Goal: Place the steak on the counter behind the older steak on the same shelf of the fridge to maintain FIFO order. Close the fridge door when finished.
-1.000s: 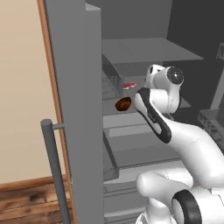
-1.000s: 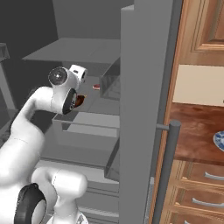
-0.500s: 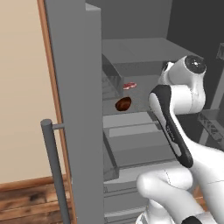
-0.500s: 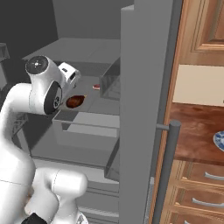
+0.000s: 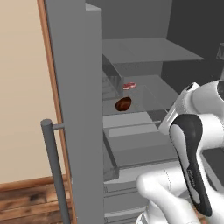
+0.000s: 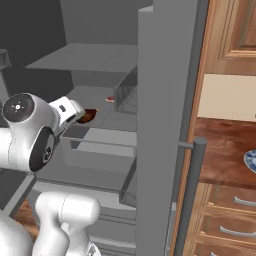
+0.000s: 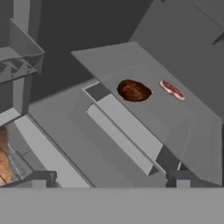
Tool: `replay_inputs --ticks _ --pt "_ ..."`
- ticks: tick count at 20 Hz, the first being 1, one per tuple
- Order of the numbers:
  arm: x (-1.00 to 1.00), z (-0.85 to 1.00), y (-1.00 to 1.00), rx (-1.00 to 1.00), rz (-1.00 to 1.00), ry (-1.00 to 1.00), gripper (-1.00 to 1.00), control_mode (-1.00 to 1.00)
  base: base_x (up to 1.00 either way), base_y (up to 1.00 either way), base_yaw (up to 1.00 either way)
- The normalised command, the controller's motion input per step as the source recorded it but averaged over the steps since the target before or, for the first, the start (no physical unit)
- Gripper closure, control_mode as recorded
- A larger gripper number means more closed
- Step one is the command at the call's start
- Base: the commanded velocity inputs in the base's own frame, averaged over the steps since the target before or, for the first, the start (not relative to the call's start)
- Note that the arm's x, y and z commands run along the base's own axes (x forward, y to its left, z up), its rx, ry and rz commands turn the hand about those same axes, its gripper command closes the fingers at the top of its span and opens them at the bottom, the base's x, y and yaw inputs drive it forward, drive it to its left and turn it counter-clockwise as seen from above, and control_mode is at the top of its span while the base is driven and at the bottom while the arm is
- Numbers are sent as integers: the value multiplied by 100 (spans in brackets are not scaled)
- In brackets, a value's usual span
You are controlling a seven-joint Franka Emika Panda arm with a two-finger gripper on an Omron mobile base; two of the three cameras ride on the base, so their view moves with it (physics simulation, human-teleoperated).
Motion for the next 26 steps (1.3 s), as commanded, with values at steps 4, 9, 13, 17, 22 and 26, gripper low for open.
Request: replay_inputs --ticks 4,9,13,17,22,26 --pt "-68 -1 0 10 -19 5 -100 -100 0 0 0" --pt "-10 -7 0 0 -5 6 -100 -100 0 0 0" --pt "-6 -10 0 0 -2 1 -100 -100 0 0 0" --pt "-70 -34 0 1 -5 0 -100 -100 0 0 0" --pt "0 0 0 0 0 0 -100 100 -100 22 -3" --pt "0 0 0 0 0 0 -100 100 -84 25 -7"
